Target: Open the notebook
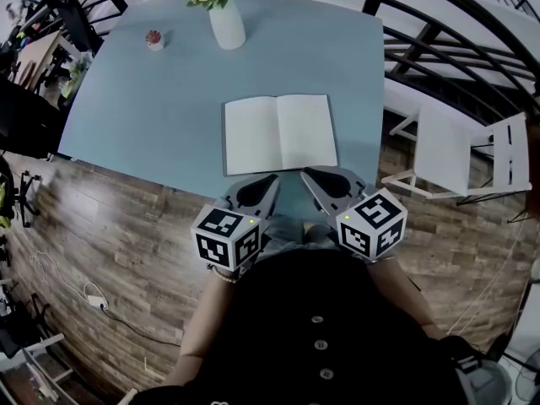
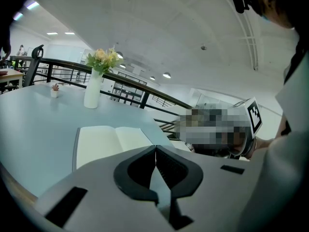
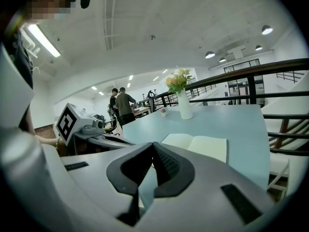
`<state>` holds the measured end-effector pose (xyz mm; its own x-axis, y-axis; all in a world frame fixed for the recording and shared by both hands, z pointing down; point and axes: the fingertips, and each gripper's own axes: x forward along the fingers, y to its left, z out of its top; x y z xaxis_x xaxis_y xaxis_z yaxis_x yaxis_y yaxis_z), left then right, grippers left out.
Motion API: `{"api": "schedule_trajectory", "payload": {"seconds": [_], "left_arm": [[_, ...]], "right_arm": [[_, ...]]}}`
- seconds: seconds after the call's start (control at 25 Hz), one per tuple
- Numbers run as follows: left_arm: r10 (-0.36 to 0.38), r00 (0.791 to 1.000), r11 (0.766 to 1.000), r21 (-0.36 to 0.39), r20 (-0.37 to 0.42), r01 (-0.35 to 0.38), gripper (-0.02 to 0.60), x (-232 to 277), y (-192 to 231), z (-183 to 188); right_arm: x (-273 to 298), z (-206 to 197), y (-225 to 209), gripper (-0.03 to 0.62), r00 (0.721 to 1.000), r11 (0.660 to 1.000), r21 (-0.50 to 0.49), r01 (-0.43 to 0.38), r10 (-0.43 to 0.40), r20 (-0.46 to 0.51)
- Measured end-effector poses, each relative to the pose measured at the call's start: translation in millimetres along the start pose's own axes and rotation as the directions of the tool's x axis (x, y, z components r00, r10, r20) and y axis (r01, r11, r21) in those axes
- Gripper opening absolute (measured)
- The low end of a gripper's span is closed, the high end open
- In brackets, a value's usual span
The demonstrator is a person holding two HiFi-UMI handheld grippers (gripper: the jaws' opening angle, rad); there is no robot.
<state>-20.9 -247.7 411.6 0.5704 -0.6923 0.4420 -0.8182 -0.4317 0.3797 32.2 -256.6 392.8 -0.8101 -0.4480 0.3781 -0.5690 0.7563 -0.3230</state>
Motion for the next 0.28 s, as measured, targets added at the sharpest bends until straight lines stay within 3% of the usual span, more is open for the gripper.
{"api": "schedule_trajectory", "payload": {"seconds": [0.28], "left_arm": [[0.008, 1.0, 1.0, 0.004, -0.001, -0.008, 0.021, -3.7, -0.8, -3.1]], "right_arm": [[-2.3, -4.7, 4.4, 0.002, 1.0, 1.0, -0.007, 0.0, 0.0, -0.01]]}}
